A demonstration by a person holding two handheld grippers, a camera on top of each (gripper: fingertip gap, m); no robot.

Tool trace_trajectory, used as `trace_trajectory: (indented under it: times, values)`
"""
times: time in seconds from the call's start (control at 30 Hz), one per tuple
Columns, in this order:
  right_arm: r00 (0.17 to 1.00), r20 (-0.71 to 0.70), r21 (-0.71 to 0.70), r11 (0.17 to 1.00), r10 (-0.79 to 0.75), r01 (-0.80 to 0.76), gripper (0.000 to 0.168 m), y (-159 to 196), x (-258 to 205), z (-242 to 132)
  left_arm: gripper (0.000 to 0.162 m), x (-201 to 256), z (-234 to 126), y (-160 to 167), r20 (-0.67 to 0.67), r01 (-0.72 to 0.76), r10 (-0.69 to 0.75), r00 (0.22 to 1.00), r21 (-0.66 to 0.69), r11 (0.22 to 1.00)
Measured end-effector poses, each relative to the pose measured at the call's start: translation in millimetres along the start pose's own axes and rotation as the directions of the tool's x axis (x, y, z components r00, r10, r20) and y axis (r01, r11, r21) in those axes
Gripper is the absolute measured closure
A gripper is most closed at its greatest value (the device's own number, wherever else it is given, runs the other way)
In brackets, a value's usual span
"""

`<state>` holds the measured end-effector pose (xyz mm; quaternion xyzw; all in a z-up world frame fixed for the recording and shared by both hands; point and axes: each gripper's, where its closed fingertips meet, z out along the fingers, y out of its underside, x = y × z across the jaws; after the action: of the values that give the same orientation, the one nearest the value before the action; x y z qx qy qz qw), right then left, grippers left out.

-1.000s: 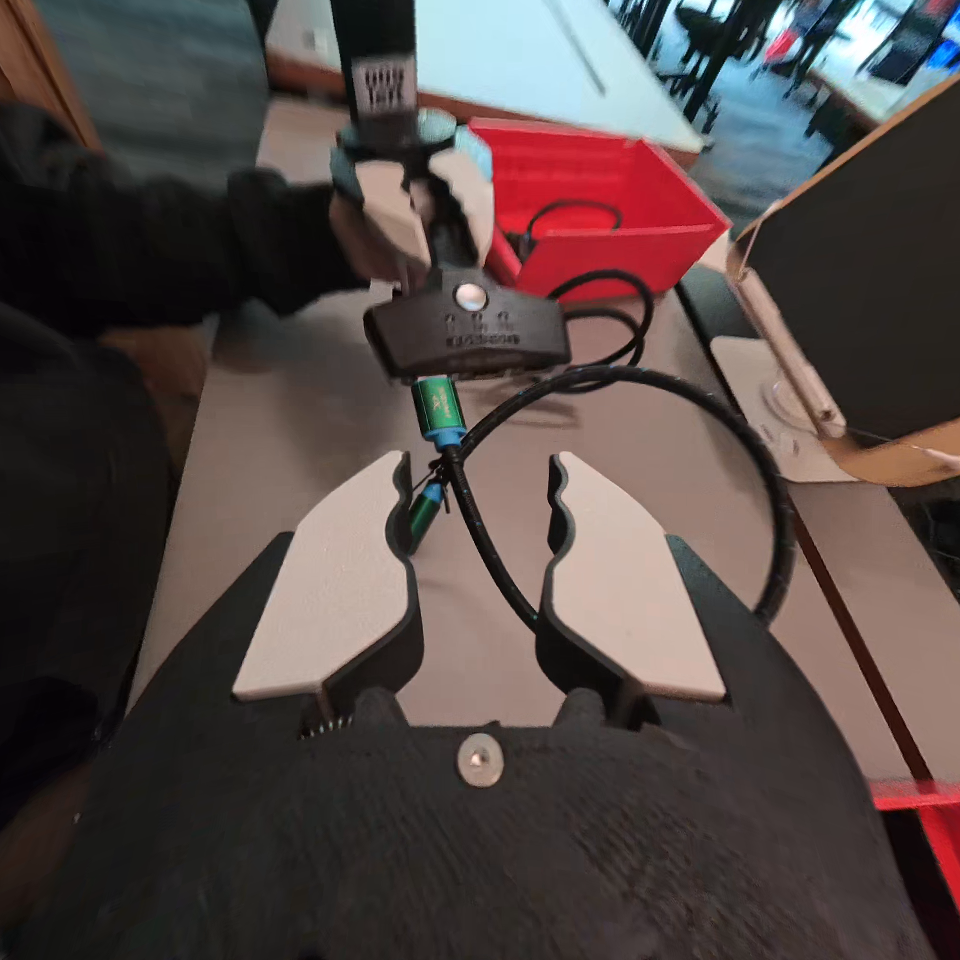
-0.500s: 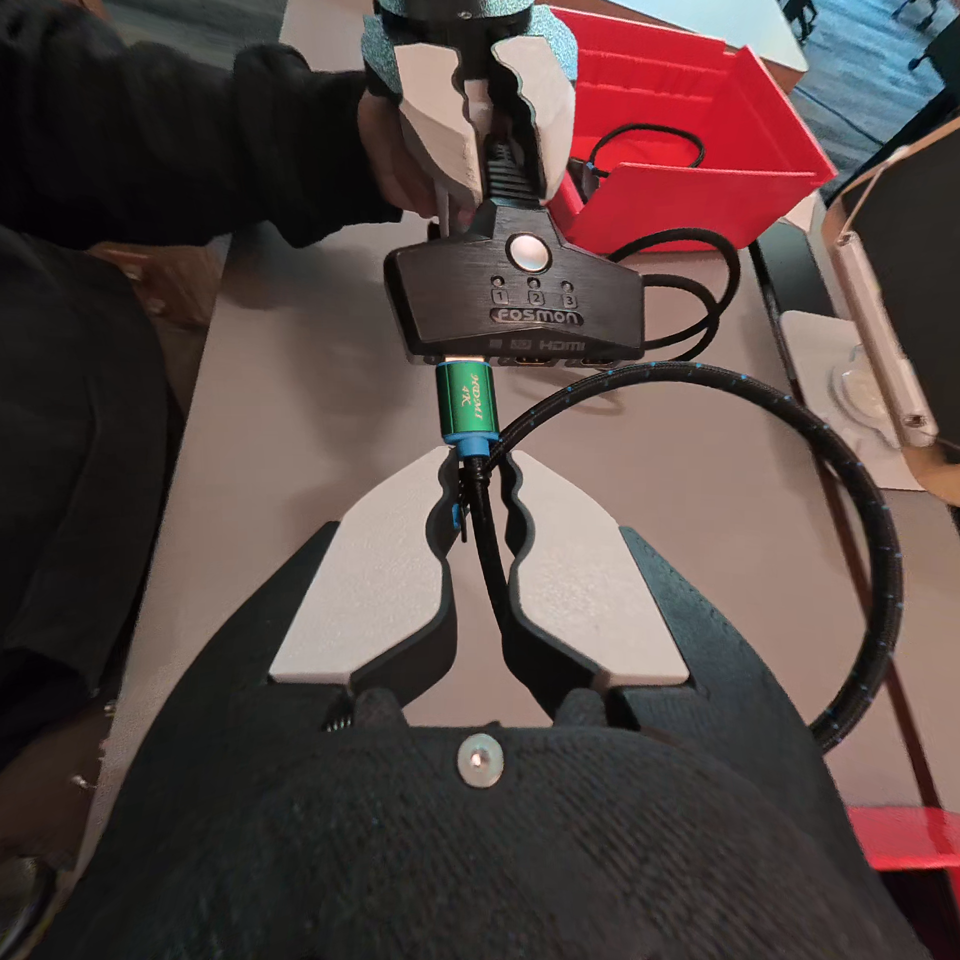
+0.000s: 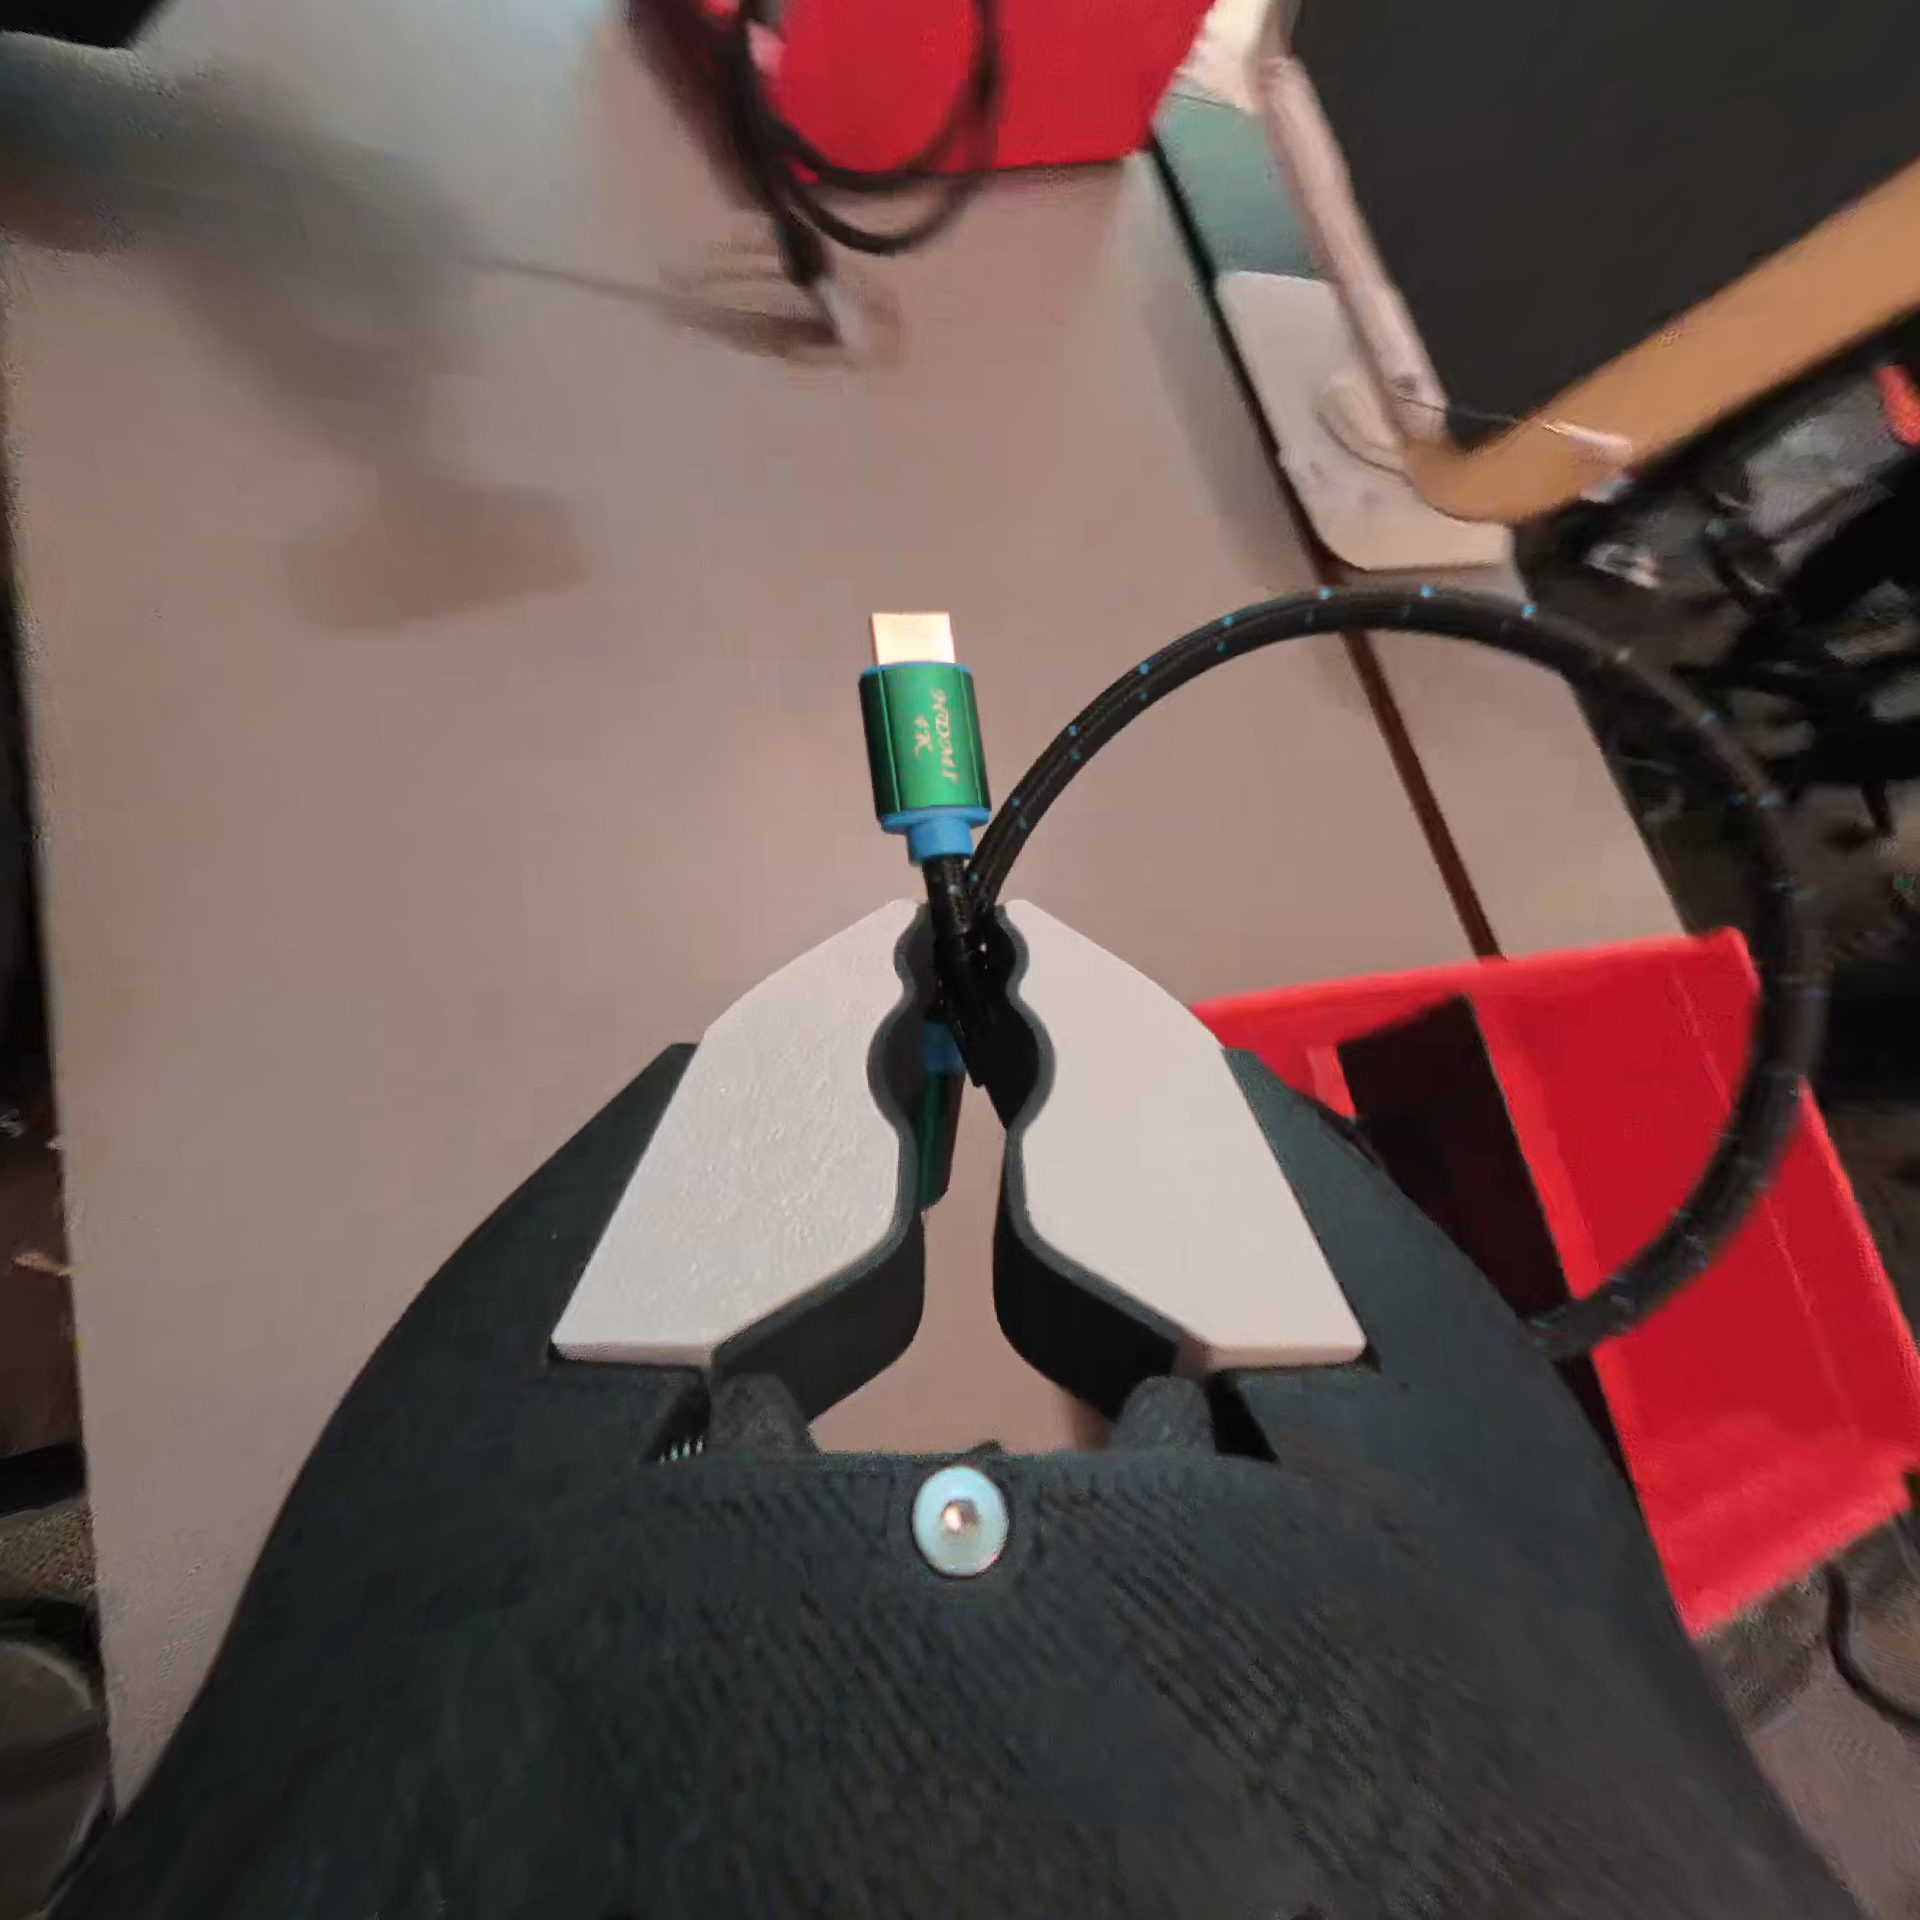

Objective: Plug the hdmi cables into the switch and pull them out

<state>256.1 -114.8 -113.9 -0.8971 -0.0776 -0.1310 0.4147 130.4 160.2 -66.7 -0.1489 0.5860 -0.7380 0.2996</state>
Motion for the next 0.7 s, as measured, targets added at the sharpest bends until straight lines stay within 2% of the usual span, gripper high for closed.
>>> trace_trajectory:
  times: [0.07, 0.13, 0.23, 0.33, 0.43, 0.5, 0.63, 0.7]
  values:
    - [0.998, 0.006, -0.070, 0.995, 0.070, -0.070, 0.158, 21, 13, -7, 0.141, 7, 10, -1, -0.022, -0.006, 0.006, 1.000, 0.010, 1.000]
    - [0.983, -0.165, -0.128, 0.986, 0.081, -0.102, 0.158, 44, 51, -8, 0.141, 14, 22, 7, -0.052, -0.002, 0.001, 0.999, -0.008, 1.000]
    - [0.923, -0.284, -0.139, 0.942, 0.258, -0.306, 0.158, 85, 91, 5, 0.141, 22, 37, 18, -0.091, 0.025, -0.028, 0.995, -0.032, 0.999]
    - [0.860, -0.275, -0.155, 0.862, 0.431, -0.482, 0.158, 126, 102, 32, 0.141, 30, 46, 23, -0.121, 0.037, -0.042, 0.992, -0.038, 0.999]
    - [0.805, -0.310, -0.185, 0.798, 0.506, -0.573, 0.156, 158, 111, 54, 0.141, 35, 50, 27, -0.132, 0.044, -0.050, 0.990, -0.054, 0.998]
    - [0.769, -0.357, -0.112, 0.793, 0.530, -0.599, 0.133, 159, 122, 58, 0.141, 35, 50, 29, -0.131, 0.045, -0.053, 0.990, -0.067, 0.997]
    - [0.745, -0.402, 0.045, 0.824, 0.532, -0.564, 0.124, 130, 138, 44, 0.141, 35, 47, 30, -0.124, 0.051, -0.059, 0.990, -0.071, 0.996]
    - [0.761, -0.390, 0.118, 0.848, 0.518, -0.516, 0.118, 97, 135, 34, 0.141, 33, 47, 30, -0.121, 0.059, -0.067, 0.990, -0.070, 0.996]
